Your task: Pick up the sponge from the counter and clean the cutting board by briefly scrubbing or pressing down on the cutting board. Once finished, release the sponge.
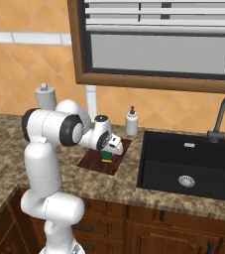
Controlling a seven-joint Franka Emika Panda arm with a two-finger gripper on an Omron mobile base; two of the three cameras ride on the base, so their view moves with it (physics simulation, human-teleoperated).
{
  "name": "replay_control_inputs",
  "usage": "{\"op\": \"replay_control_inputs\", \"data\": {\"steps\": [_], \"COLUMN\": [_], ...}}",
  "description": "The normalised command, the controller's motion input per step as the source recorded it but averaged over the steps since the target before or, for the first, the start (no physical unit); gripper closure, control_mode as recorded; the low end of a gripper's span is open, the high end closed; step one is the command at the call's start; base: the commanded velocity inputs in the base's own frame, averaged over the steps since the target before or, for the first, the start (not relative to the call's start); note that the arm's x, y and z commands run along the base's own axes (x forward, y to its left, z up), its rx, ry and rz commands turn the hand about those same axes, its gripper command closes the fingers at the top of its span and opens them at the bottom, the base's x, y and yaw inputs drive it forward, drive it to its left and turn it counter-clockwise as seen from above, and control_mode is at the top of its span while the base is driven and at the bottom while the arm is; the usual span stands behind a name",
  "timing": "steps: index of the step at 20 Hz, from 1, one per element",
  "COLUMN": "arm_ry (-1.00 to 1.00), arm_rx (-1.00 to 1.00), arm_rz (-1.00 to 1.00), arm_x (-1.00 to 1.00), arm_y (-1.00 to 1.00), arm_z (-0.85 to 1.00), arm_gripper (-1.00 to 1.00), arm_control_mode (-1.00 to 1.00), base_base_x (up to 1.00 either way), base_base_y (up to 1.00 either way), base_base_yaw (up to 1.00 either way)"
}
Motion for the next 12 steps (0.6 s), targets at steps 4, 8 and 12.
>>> {"op": "replay_control_inputs", "data": {"steps": [4, 8, 12], "arm_ry": [-0.01, 0.0, 0.0], "arm_rx": [0.0, 0.0, 0.0], "arm_rz": [-0.02, 0.0, 0.0], "arm_x": [0.02, 0.06, 0.03], "arm_y": [0.09, 0.29, 0.4], "arm_z": [-0.16, 0.0, 0.0], "arm_gripper": [1.0, 1.0, 1.0], "arm_control_mode": [-1.0, -1.0, -1.0], "base_base_x": [0.0, 0.0, 0.0], "base_base_y": [0.0, 0.0, 0.0], "base_base_yaw": [0.0, 0.0, 0.0]}}
